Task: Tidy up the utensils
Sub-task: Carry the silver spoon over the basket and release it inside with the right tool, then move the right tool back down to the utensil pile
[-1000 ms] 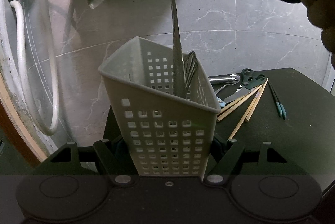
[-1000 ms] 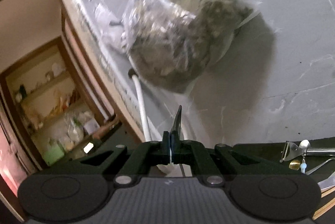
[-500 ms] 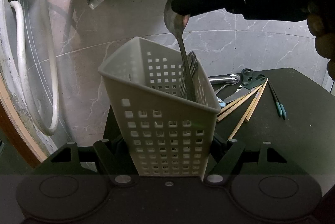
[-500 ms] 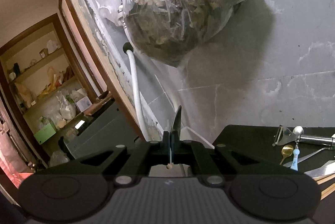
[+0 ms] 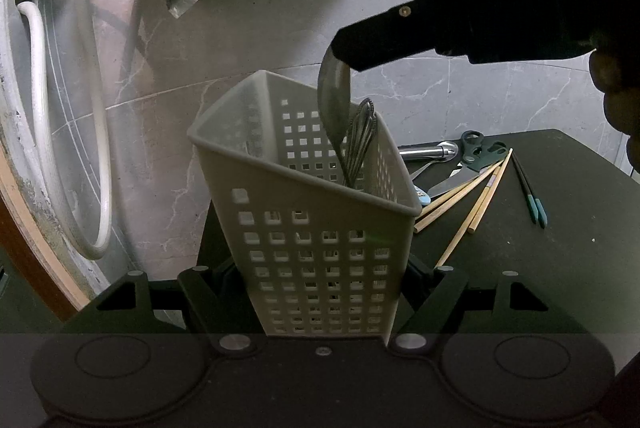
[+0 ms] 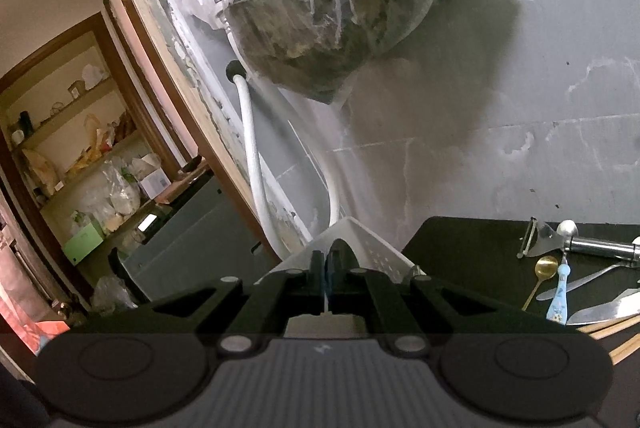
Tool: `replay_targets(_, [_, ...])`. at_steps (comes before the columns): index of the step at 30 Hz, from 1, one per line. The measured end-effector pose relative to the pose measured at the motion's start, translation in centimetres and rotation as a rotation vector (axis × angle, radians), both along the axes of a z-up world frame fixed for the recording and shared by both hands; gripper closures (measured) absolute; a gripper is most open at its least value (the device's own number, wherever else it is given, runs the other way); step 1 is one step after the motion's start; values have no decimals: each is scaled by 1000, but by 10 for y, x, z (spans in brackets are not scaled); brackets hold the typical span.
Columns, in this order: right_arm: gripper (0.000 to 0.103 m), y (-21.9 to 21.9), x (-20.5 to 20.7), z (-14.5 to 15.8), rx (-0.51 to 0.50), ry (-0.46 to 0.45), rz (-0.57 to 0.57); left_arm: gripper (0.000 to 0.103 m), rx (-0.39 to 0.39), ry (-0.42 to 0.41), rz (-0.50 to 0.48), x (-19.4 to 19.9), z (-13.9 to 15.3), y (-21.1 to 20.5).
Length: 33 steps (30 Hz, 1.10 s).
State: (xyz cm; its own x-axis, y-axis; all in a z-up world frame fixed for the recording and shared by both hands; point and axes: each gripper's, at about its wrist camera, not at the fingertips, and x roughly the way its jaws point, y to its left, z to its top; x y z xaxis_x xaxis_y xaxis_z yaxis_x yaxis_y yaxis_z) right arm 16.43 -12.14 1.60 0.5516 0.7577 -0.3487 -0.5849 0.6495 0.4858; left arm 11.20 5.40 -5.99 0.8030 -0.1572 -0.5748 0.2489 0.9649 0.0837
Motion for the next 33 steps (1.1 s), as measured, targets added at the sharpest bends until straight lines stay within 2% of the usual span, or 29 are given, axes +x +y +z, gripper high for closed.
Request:
replay_targets(8, [94,-1,1,-1,0,7,-2,26,0,0,0,0,0,0])
replay_targets(10, [86,-2,1,-1,5,7,-5,26,0,0,0,0,0,0])
replay_targets(12, [69,-4,0,0,18,3,-13,26,0,0,0,0,0,0])
replay_targets(13, [66,-6,-1,0,27,-1,-20,26,-1,0,0,0,0,0])
replay_targets(14, [58,-8,-1,1,40,-7,-27,26,0,0,0,0,0,0])
replay_targets(15, [44,-11,-2,1,50,-10,-34,26,0,0,0,0,0,0])
replay_targets(18, [20,-19,-3,2,81,-17,-65,26,0,0,0,0,0,0])
replay_targets(21, [6,-28,-3,2,105,-19,-102,26,0,0,0,0,0,0])
replay_targets(24, [0,-38,-1,2,122,-12,-147,26,1,0,-1,0,0,0])
replay_targets(28, [0,-51,1,-1,135,-1,-229,26,0,0,0,0,0,0])
replay_targets(33, [0,-75,11,-16,154,89,-363,25,3,1,-2,1,-1,0])
